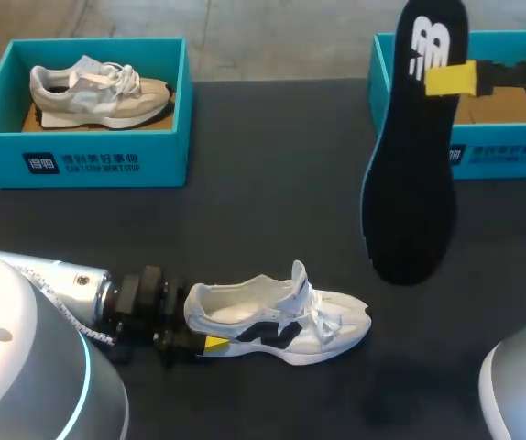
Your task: Take the shoe out of the shoebox, open the shoe tongue, remove and reinsert the insole, then place the shoe into the shoebox
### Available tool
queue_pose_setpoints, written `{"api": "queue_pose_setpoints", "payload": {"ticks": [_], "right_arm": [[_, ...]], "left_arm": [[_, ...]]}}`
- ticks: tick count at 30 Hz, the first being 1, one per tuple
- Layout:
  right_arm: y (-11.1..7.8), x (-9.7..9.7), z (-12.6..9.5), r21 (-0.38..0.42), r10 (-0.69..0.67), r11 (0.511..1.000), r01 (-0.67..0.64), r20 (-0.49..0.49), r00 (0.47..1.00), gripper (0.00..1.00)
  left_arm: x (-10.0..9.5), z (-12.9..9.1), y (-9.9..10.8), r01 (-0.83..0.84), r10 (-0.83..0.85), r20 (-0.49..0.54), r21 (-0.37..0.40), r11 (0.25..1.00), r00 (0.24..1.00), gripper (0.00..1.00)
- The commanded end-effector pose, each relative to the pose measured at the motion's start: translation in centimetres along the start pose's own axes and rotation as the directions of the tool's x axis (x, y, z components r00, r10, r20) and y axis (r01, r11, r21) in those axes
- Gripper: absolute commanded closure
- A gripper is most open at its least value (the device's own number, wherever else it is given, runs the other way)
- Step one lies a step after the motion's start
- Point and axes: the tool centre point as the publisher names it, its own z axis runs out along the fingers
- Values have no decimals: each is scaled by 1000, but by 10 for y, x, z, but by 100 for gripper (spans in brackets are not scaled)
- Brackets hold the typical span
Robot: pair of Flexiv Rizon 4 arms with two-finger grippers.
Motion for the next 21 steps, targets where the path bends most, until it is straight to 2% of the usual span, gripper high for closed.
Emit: {"api": "queue_pose_setpoints", "payload": {"ticks": [1,6,12,21], "right_arm": [[-10,11,-2,-32,14,999,-14,-13,1000,100],[-11,13,7,-81,41,996,-40,8,999,100],[-10,18,14,-64,44,997,-39,75,996,100],[-17,23,25,-39,19,999,-16,76,997,100]], "left_arm": [[0,1,0,0,0,1,0,1000,1000,100],[0,1,0,0,0,1,0,1000,1000,100],[0,1,0,0,0,1,0,1000,1000,100],[0,1,0,0,0,1,0,1000,1000,100]]}}
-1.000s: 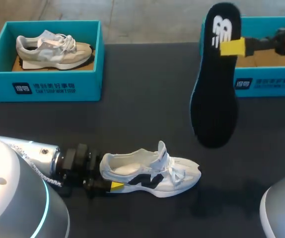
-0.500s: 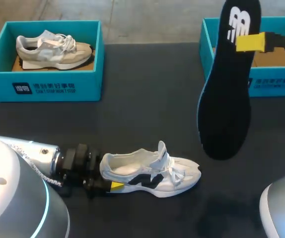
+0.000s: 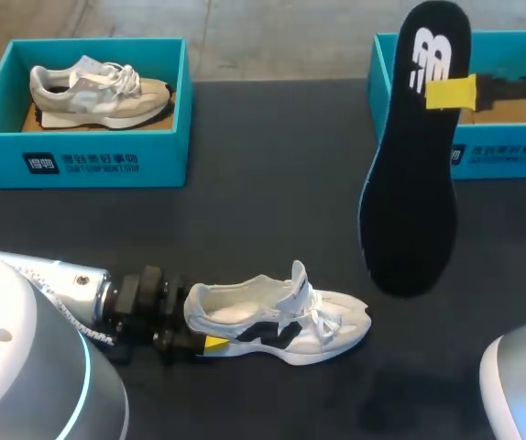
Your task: Take the shoe out of the shoebox, open the shoe tongue, remove and reinsert the insole, then place the shoe into the shoebox
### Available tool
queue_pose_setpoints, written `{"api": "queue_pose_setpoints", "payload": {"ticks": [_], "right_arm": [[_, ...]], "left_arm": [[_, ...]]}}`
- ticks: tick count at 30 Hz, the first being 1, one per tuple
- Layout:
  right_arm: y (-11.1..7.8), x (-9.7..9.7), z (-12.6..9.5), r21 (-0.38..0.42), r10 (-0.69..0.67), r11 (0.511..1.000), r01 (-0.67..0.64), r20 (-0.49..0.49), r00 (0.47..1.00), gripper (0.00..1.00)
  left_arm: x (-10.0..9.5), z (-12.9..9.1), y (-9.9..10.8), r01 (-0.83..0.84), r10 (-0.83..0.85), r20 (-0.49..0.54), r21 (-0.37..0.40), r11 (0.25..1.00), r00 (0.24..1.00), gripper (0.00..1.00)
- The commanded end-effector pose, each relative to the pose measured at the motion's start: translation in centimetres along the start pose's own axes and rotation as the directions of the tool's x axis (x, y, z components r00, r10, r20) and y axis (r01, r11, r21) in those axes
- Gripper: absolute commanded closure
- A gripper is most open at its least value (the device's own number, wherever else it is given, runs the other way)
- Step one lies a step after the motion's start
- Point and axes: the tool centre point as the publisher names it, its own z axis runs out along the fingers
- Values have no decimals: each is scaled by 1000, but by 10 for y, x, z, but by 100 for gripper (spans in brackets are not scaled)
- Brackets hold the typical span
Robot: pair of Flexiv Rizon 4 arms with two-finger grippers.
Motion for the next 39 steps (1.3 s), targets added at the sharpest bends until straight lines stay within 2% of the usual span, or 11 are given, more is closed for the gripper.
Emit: {"api": "queue_pose_setpoints", "payload": {"ticks": [1,26,30,39], "right_arm": [[-7,15,20,-36,8,999,-7,27,1000,100],[-14,17,27,-63,9,998,-6,49,999,100],[-19,14,37,-39,-3,999,4,16,1000,100],[-29,14,41,-29,10,1000,-10,15,1000,100]], "left_arm": [[0,1,0,0,0,1,0,1000,1000,100],[0,1,0,0,0,1,0,1000,1000,100],[0,1,0,0,0,1,0,1000,1000,100],[0,1,0,0,0,1,0,1000,1000,100]]}}
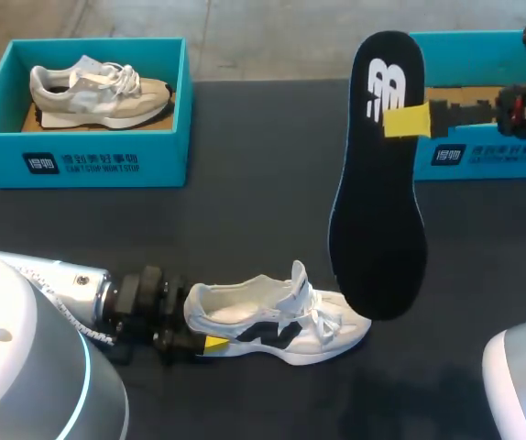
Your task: Take the shoe out of the shoebox, open the shoe tongue, remove and reinsert the insole, then place the shoe into the shoebox
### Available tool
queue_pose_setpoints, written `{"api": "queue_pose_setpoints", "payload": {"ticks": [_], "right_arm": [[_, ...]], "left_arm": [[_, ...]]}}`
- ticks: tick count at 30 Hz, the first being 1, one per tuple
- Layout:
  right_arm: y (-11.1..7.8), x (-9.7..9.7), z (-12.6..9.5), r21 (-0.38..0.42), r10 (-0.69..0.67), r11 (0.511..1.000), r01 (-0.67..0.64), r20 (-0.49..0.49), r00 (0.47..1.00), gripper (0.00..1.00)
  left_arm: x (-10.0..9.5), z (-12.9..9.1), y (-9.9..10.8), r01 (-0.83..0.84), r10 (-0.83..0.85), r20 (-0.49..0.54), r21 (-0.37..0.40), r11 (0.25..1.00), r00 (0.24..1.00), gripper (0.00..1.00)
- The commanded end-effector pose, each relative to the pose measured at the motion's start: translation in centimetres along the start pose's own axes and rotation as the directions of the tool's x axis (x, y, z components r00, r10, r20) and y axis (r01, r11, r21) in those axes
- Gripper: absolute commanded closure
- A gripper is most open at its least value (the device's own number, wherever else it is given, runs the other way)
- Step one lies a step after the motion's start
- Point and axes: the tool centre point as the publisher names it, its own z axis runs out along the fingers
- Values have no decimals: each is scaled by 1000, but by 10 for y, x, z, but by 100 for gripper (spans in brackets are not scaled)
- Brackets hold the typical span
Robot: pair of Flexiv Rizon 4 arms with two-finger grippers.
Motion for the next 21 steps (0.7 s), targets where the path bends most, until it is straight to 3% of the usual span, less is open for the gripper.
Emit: {"api": "queue_pose_setpoints", "payload": {"ticks": [1,20,21], "right_arm": [[-9,5,12,-78,5,997,-5,7,1000,100],[-12,7,12,-83,9,997,-8,13,1000,100],[-12,7,12,-83,9,997,-8,13,1000,100]], "left_arm": [[0,1,0,0,0,1,0,1000,1000,100],[-2,0,-6,-27,27,-10,5,1000,1000,100],[-2,0,-6,-35,35,-13,2,999,999,72]]}}
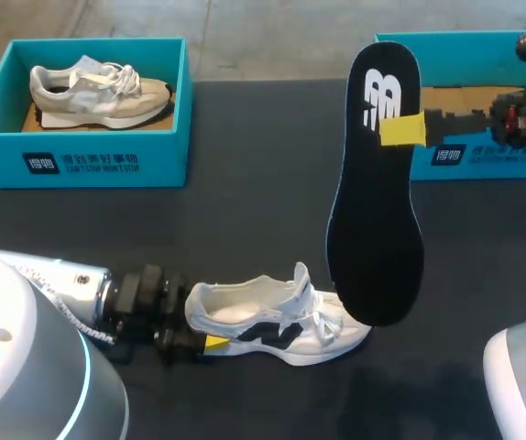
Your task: Take the shoe out of the shoebox, open the shoe tongue, remove and reinsert the insole, then place the shoe into the shoebox
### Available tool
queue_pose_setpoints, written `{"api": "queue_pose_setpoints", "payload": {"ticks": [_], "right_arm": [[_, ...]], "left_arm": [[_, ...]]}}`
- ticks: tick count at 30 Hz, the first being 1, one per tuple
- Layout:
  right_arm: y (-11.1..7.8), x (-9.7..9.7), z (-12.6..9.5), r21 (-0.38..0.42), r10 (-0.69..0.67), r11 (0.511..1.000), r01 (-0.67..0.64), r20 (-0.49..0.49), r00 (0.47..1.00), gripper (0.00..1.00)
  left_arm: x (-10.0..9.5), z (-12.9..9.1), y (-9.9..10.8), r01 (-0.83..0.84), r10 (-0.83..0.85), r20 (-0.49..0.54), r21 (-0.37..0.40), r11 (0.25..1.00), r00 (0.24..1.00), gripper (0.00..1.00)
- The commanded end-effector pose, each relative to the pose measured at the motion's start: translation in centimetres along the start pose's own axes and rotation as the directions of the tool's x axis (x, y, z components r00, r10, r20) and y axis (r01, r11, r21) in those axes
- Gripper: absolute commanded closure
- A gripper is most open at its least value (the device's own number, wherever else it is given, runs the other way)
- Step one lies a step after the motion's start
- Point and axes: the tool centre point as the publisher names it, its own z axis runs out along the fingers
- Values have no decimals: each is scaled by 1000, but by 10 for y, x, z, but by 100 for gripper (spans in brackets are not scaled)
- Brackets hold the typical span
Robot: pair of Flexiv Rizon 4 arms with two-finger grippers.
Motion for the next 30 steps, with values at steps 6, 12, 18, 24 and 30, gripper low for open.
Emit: {"api": "queue_pose_setpoints", "payload": {"ticks": [6,12,18,24,30], "right_arm": [[-6,11,9,-83,3,997,-2,14,1000,100],[-6,11,9,-83,3,997,-2,14,1000,100],[-6,11,9,-83,3,997,-2,14,1000,100],[-6,11,9,-83,3,997,-2,14,1000,100],[-6,11,9,-83,3,997,-2,14,1000,100]], "left_arm": [[1,-3,-2,-33,32,-24,-21,999,999,0],[0,-9,-1,-39,38,-22,-39,998,999,0],[-3,-17,1,-39,39,-15,-55,998,999,0],[-5,-25,-4,-55,54,-12,-77,996,998,0],[-5,-34,-6,-61,59,-21,-129,990,998,0]]}}
